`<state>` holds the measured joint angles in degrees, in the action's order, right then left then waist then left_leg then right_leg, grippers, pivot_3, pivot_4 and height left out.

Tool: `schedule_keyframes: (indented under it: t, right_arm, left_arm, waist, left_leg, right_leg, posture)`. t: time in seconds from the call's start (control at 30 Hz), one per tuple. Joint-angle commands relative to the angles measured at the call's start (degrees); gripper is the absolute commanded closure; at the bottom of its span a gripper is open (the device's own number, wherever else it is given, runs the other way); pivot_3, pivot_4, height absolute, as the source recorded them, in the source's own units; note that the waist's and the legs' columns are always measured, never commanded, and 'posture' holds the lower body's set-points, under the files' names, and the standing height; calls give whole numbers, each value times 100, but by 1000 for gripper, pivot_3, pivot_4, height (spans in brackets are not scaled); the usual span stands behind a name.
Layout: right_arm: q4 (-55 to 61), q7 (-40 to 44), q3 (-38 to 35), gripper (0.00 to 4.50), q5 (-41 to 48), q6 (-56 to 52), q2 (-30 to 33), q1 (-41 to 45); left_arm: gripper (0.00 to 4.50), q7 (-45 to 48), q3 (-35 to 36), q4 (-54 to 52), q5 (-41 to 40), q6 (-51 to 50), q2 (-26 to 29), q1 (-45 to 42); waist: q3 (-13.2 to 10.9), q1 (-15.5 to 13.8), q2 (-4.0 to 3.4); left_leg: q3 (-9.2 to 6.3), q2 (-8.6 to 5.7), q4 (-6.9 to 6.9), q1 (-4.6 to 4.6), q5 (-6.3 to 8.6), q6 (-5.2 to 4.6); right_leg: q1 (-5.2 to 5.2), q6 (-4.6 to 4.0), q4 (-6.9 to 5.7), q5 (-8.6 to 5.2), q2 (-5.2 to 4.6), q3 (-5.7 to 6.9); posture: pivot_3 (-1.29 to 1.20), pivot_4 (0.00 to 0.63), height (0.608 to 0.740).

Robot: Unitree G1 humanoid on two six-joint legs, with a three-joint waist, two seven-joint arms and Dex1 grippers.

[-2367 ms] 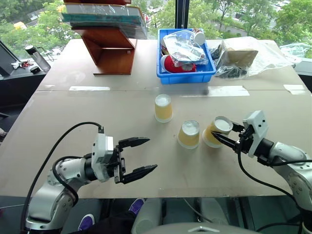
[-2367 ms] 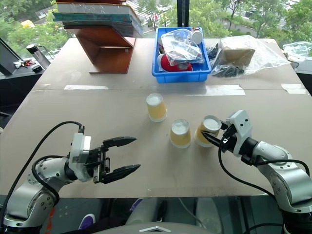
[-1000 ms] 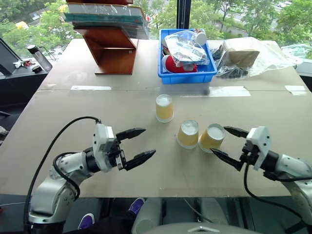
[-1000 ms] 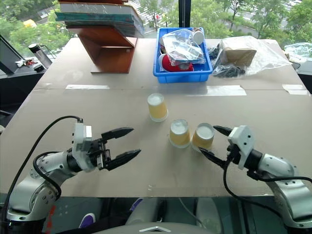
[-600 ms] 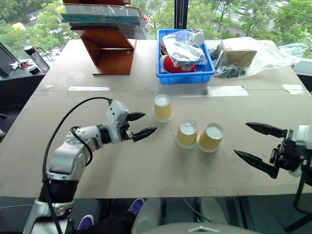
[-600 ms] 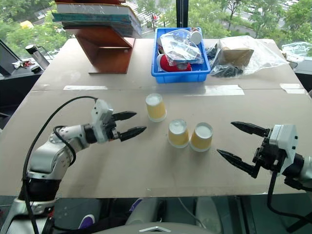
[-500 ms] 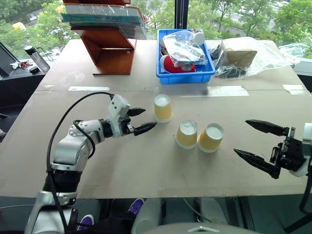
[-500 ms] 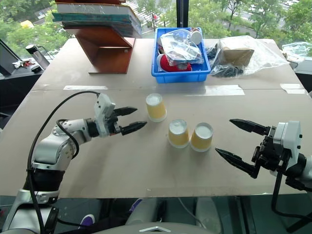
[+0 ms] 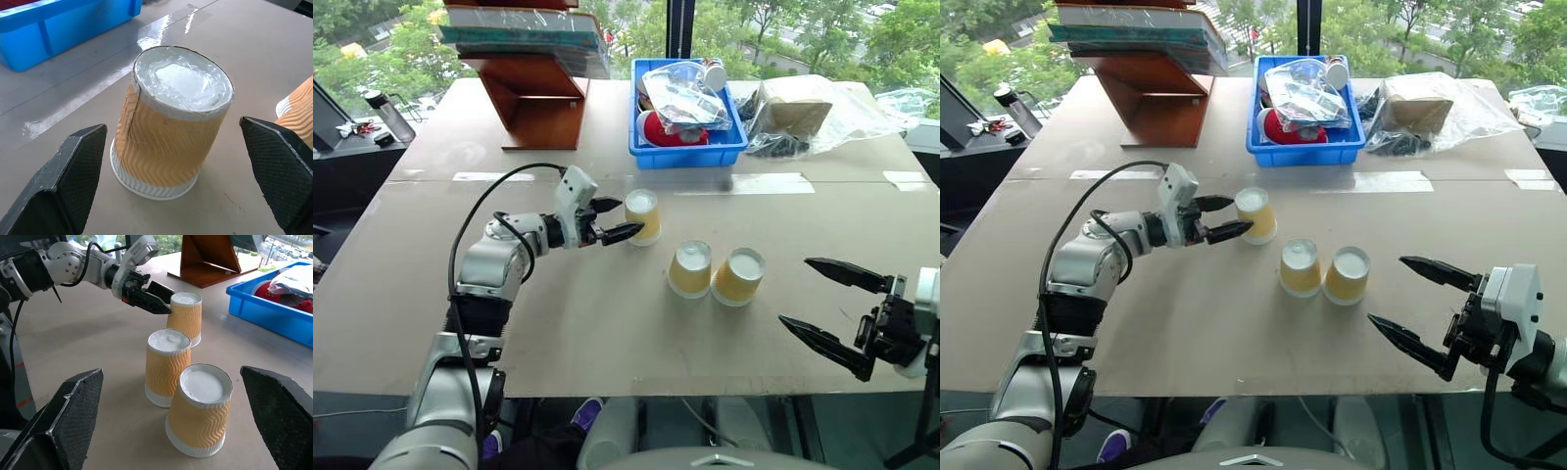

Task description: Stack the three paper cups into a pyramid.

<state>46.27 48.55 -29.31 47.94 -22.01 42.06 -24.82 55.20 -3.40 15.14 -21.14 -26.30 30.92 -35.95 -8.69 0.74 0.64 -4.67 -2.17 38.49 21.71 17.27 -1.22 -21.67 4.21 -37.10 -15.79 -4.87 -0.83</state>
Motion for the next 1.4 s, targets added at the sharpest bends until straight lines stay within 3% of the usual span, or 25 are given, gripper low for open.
schedule_keyframes:
  t: [0.03,0.1,0.2,0.3,0.53,0.73,0.97,1.4]
  right_arm:
    - [223,-84,-110,67,-7,106,-53,-40]
    - [237,-113,-95,67,-19,103,-71,-61]
    - [246,-116,-91,0,-42,119,-90,-101]
    - [254,-126,-98,0,-53,118,-94,-119]
    - [236,-155,-123,0,-43,92,-80,-139]
    - [174,-163,-106,0,-76,112,-94,-123]
    - [209,-255,-47,0,-162,127,-171,-109]
    - [401,-168,-436,0,-133,263,-377,-718]
  left_arm:
    - [0,-13,-38,186,199,236,-104,-229]
    - [0,37,-62,285,245,284,-189,-297]
    - [785,50,-47,374,274,347,-238,-343]
    - [1998,128,-56,408,326,477,-233,-348]
    - [1998,629,89,14,68,379,-14,-341]
    - [1998,1266,205,-919,-892,-852,153,-900]
    - [1998,1398,-67,-1186,-1327,-1957,48,-1776]
    - [1998,1869,-951,-1138,-1107,-1790,-583,-1873]
  waist:
    - [0,-3,0]
    - [0,-5,0]
    - [0,-6,1]
    - [0,-1,1]
    - [0,-4,1]
    - [-2,-29,5]
    - [-2,13,5]
    - [-3,0,6]
  left_leg:
    - [-1,-1,0,0,0,0]
    - [-2,-3,0,1,0,0]
    - [-2,-3,2,1,0,0]
    - [-2,-2,2,0,0,0]
    - [-2,-2,4,1,0,0]
    - [-6,1,10,4,0,0]
    - [-11,-9,23,6,0,0]
    - [-8,-10,27,6,0,0]
  right_leg:
    - [0,0,0,0,0,1]
    - [0,0,-1,0,0,2]
    - [0,0,-1,0,-1,2]
    - [0,0,-3,0,-1,1]
    - [0,0,-4,0,-1,1]
    - [0,0,-6,0,-1,4]
    - [2,2,-19,-1,-1,8]
    - [2,5,-26,-3,-1,1]
  posture:
    - [0,150,740]
    - [0,150,740]
    - [0,150,740]
    - [0,150,740]
    - [0,150,740]
    - [0,150,740]
    - [0,150,740]
    - [0,150,740]
